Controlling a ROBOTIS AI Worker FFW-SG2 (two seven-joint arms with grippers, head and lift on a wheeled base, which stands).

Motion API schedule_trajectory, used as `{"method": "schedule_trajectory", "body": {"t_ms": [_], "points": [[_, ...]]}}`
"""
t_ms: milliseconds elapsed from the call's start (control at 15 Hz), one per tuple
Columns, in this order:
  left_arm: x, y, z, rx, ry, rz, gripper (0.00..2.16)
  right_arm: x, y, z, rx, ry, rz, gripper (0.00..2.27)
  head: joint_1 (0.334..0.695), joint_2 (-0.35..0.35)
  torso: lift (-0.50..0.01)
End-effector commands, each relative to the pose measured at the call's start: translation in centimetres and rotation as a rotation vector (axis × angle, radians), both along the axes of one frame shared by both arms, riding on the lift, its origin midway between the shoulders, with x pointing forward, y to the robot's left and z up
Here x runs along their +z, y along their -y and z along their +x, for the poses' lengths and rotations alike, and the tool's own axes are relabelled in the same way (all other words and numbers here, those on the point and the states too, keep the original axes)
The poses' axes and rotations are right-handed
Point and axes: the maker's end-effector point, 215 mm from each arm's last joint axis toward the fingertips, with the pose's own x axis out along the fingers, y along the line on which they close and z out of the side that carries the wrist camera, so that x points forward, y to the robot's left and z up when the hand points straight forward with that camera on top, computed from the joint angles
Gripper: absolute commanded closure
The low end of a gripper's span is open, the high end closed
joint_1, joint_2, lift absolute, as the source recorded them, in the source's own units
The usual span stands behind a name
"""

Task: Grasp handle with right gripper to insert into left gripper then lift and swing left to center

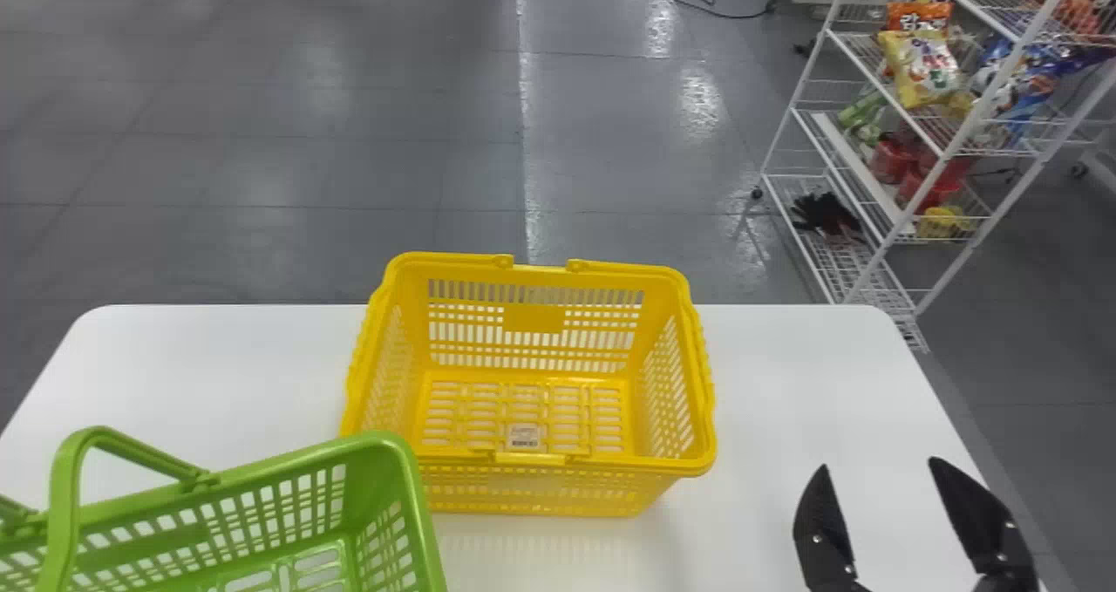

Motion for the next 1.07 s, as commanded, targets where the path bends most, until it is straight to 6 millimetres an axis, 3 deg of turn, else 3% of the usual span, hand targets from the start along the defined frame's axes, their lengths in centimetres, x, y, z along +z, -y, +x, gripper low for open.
{"method": "schedule_trajectory", "body": {"t_ms": [0,133,400,733,1000], "points": [[0.3,3.2,-1.3,-0.066,0.005,-0.026,1.83,0.1,-0.4,0.1,0.005,0.003,0.006,0.18,0.695,-0.165,-0.093],[0.0,5.2,-1.5,-0.103,0.008,-0.044,1.83,0.2,-0.7,0.2,0.011,0.006,0.010,0.18,0.695,-0.246,-0.093],[-1.9,7.4,-1.1,-0.145,-0.011,-0.023,1.83,0.2,-1.2,0.2,0.022,0.004,0.004,0.18,0.695,-0.320,-0.093],[-3.2,11.1,-0.5,-0.228,-0.006,-0.031,1.83,0.0,-1.6,0.4,0.029,-0.011,-0.004,0.18,0.695,-0.350,-0.093],[-3.7,12.3,0.5,-0.265,-0.019,-0.062,1.83,0.6,-2.0,0.4,0.034,-0.016,-0.009,0.18,0.695,-0.350,-0.093]]}}
